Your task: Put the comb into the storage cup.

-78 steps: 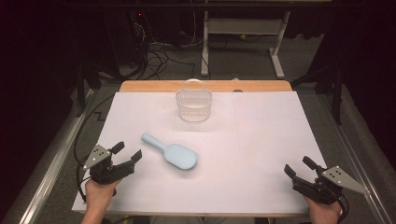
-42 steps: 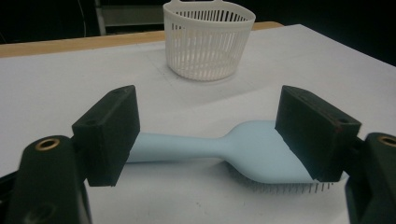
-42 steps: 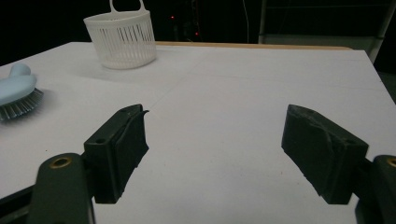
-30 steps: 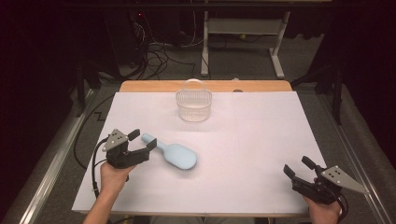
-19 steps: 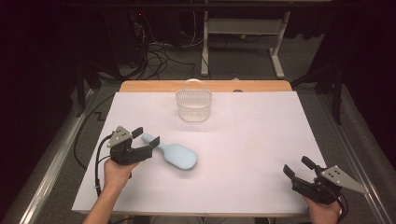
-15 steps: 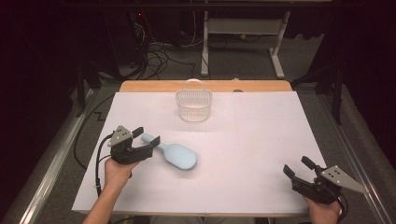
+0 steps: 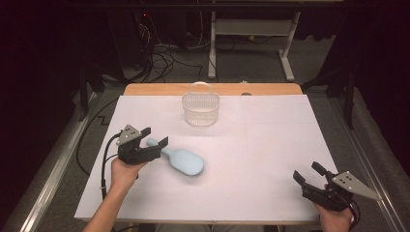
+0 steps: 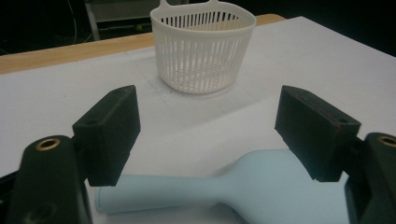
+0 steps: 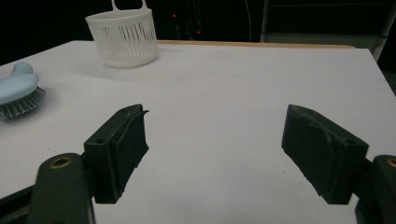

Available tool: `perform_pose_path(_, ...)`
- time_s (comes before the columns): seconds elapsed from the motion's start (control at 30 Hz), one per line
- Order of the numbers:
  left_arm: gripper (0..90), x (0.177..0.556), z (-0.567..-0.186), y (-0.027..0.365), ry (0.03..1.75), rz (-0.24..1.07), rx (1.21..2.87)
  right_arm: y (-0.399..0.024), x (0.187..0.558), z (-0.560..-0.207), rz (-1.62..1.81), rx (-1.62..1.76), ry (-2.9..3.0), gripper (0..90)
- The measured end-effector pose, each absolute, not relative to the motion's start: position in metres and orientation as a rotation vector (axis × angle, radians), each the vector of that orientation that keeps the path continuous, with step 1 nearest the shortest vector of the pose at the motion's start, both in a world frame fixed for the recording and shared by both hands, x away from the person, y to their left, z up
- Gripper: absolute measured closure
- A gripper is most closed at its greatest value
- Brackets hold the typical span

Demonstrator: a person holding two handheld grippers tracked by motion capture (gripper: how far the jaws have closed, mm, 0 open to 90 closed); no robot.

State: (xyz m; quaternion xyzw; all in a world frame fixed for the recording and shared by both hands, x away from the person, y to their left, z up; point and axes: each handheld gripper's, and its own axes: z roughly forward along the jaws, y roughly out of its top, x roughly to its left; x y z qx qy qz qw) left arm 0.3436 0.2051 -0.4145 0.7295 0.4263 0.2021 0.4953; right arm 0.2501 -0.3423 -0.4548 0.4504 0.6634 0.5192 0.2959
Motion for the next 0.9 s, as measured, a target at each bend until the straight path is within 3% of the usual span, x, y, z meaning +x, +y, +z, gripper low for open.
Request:
perform_pose_path(0.53, 21.8, 0.366, -0.405, 0.190, 1.030, 0.512, 1.867, -0.342, 0.250, -0.455, 1.378, 1.201, 1.769, 22.6)
perform_pose_path(0.57, 23.2, 0.367, -0.404, 0.189, 1.037, 0.515, 1.881, -0.342, 0.251, -0.455, 1.376, 1.201, 1.770, 22.5)
perform_pose_path(0.6, 31.4, 0.369, -0.402, 0.189, 1.042, 0.528, 1.900, -0.342, 0.251, -0.455, 1.374, 1.202, 1.770, 22.4)
perform_pose_path(0.9, 36.3, 0.385, -0.393, 0.186, 1.126, 0.470, 1.994, -0.342, 0.251, -0.455, 1.378, 1.204, 1.771, 22.2)
